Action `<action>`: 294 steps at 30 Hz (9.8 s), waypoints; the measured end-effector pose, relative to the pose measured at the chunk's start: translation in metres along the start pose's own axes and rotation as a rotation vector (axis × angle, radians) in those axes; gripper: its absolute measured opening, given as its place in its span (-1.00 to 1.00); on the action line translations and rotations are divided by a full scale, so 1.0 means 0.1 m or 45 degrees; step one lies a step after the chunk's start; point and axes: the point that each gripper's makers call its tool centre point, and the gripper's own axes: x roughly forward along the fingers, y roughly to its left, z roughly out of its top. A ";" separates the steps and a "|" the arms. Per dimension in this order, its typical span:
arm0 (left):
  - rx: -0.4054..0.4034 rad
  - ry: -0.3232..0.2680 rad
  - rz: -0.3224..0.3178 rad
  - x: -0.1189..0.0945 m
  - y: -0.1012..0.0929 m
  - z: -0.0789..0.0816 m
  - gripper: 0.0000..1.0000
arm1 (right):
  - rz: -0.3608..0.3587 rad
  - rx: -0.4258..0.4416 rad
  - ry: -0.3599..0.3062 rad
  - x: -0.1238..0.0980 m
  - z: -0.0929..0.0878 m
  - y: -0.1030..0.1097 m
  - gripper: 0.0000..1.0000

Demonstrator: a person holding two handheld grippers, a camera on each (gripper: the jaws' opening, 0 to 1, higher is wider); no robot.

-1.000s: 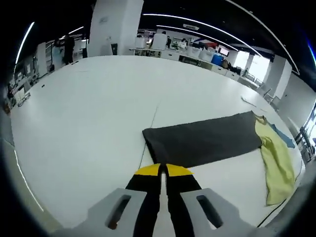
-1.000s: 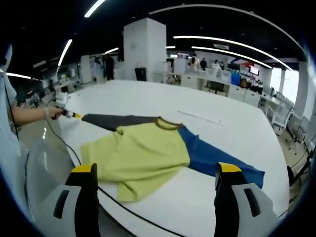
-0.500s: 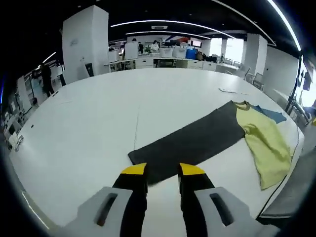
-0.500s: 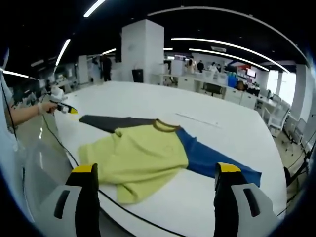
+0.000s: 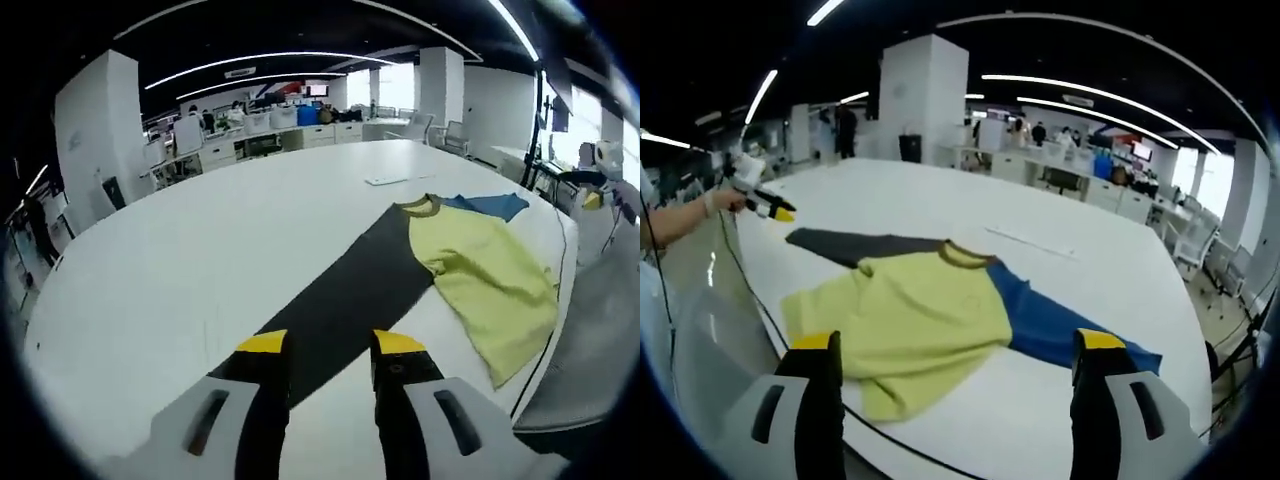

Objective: Fold the garment on the visible template until the final outline fits inside the template.

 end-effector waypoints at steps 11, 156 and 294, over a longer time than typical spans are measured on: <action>0.138 0.009 -0.090 0.34 -0.35 0.41 -0.48 | 0.013 0.017 0.005 0.26 0.05 -0.30 0.62; 0.218 0.328 -0.134 2.19 -0.35 0.32 -0.90 | 0.163 -0.118 0.408 2.46 -0.67 -1.59 -0.96; 0.337 0.274 -0.044 2.51 -0.01 1.03 -0.74 | 0.025 -0.256 0.298 2.97 0.07 -1.87 -0.56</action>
